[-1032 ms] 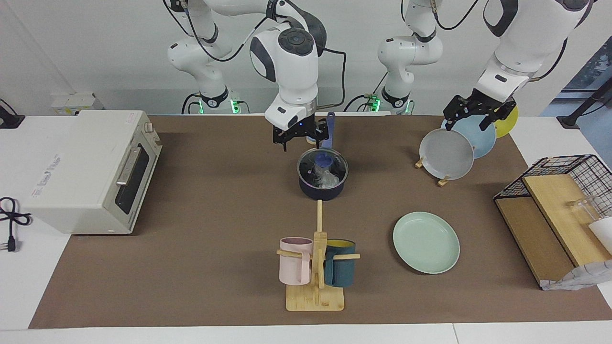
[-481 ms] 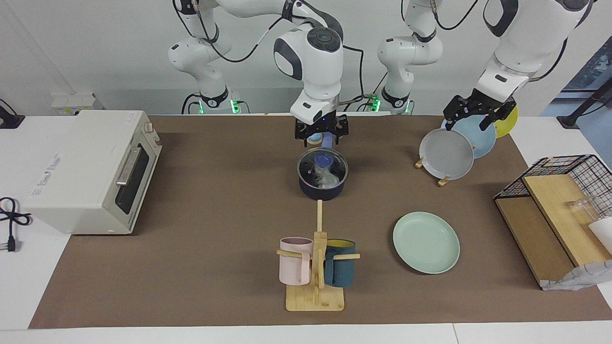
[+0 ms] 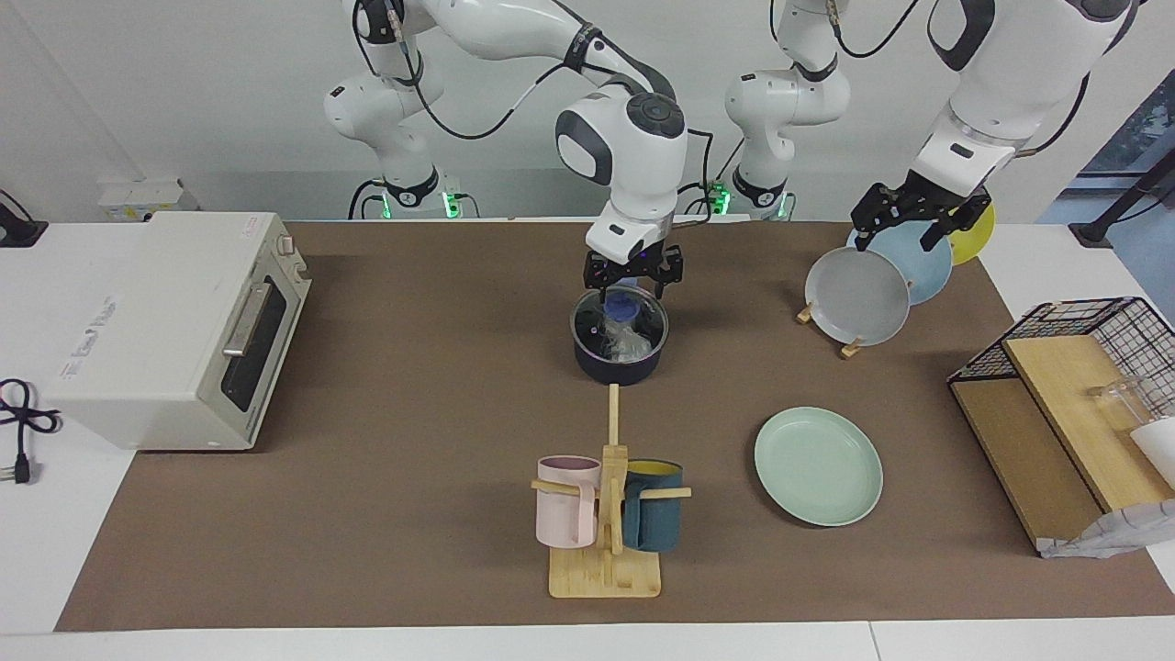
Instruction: Transfer vermicelli from pot to plate
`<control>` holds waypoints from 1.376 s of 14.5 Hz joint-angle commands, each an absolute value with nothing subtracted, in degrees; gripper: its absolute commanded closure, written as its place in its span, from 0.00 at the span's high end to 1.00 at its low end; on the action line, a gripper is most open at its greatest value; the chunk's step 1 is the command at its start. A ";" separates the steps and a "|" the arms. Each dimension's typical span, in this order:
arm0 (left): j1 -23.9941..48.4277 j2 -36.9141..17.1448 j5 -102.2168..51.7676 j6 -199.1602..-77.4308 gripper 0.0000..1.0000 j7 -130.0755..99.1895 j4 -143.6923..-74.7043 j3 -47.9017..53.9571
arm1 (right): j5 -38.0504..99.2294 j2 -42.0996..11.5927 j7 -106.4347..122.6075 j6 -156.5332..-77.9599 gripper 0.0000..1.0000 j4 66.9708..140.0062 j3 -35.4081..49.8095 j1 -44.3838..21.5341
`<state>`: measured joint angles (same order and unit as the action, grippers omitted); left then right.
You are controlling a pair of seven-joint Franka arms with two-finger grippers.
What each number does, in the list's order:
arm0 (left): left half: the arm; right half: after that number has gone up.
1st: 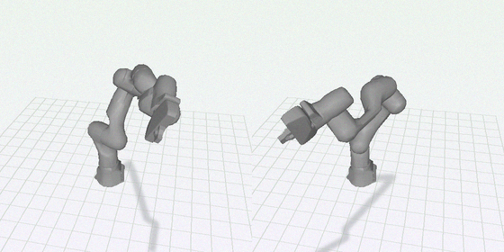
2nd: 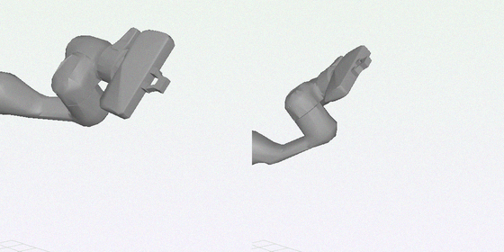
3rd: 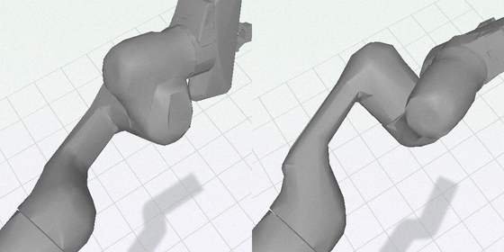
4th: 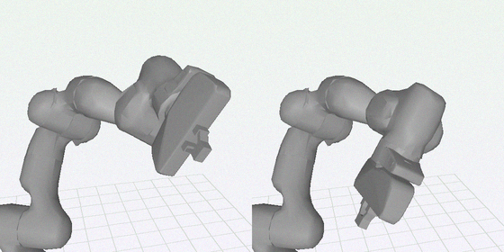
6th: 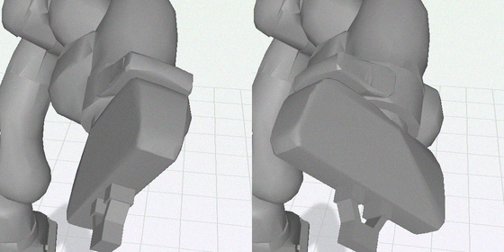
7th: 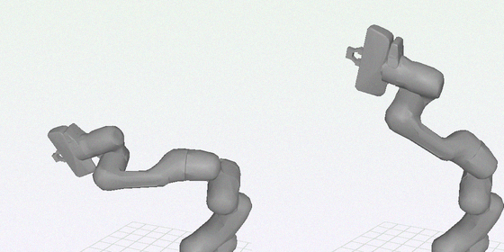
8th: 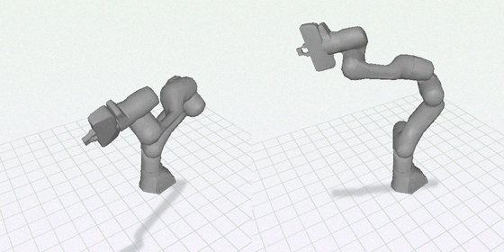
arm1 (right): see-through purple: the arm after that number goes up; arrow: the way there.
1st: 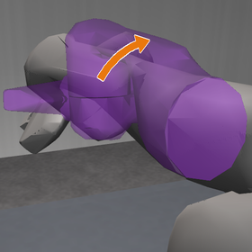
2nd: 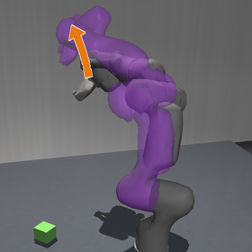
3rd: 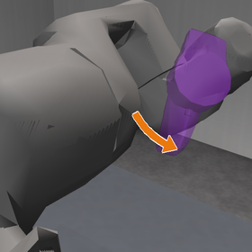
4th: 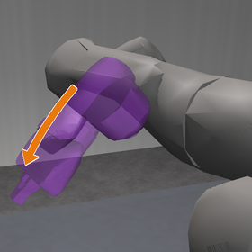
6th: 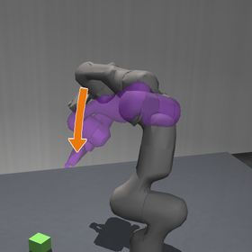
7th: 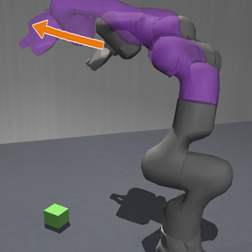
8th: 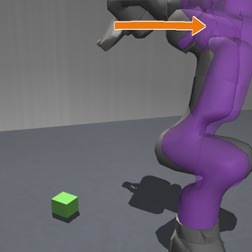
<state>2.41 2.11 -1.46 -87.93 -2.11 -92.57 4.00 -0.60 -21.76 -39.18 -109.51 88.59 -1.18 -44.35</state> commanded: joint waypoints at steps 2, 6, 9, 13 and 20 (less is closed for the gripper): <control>1.67 2.99 -2.11 -88.33 1.00 -2.11 -93.52 4.31 | -1.85 -21.53 -40.69 -111.80 1.00 91.40 -1.23 -44.56; 1.67 3.08 -2.11 -88.33 1.00 -2.11 -93.52 4.31 | -1.85 -20.66 -40.60 -112.59 1.00 93.78 -1.23 -44.47; 1.67 2.99 -2.11 -88.33 1.00 -2.11 -93.52 4.31 | -1.85 -20.65 -40.43 -112.68 0.98 93.87 -1.23 -44.47; 1.67 3.08 -2.11 -88.33 1.00 -2.11 -93.52 4.31 | -1.85 -20.65 -40.08 -112.85 0.84 93.87 -1.23 -44.12; 1.67 3.08 -2.11 -87.90 1.00 -2.11 -93.52 4.31 | -1.85 -20.65 -39.73 -112.94 0.63 93.87 -1.14 -44.12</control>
